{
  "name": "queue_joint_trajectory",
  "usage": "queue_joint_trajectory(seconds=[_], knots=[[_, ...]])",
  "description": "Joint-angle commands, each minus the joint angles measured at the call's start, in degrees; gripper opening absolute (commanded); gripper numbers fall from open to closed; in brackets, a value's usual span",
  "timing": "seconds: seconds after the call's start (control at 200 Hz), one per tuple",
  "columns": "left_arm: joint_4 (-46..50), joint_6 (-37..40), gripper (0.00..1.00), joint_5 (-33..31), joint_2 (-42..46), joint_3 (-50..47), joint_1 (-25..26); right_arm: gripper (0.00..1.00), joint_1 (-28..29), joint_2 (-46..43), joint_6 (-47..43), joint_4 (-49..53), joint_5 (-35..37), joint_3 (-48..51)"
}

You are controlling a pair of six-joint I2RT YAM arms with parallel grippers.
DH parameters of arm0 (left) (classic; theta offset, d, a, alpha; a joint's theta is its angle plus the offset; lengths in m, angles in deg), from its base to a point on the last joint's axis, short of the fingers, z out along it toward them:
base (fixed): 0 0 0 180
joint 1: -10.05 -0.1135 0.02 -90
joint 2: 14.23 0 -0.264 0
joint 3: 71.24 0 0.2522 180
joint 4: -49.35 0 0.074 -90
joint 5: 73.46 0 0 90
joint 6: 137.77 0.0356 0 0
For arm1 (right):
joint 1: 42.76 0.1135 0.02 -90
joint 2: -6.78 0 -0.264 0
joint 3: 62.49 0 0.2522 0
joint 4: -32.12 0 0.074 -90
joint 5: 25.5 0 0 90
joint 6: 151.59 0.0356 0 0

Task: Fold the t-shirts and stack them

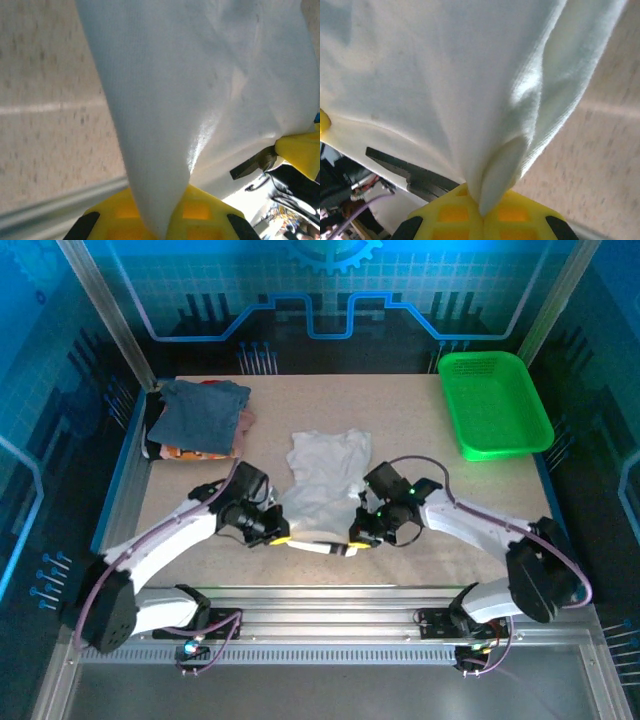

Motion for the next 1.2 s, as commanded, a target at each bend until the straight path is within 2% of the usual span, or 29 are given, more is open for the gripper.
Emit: queue_joint_trajectory(seconds=[0.0,0.145,0.28,0.53,0.8,1.196], knots=[[4.9,-6.8,0.00,1.4,6.0,-2.5,0.8,0.00,1.9,-5.0,7.0,6.6,4.4,1.0],[7.1,-5.2,0.00,2.3,4.5,1.8,0.8,0.00,1.9,-6.9,7.7,9.7,4.7,-1.7],[7.6,-3.1,0.00,4.4,-0.5,8.8,-2.2,0.00,0.9,-5.9,6.0,12.9,5.6,-7.3],[7.5,3.2,0.00,11.0,-12.2,23.3,-10.4,0.00,-8.7,-0.6,-3.1,18.2,3.8,-18.6],[5.0,6.0,0.00,15.7,-23.4,31.1,-15.2,0.00,-18.4,12.2,-11.7,19.6,-1.6,-29.4],[4.8,9.3,0.00,17.8,-39.2,40.4,-18.2,0.00,-24.5,31.3,-18.0,23.9,-4.0,-46.2]])
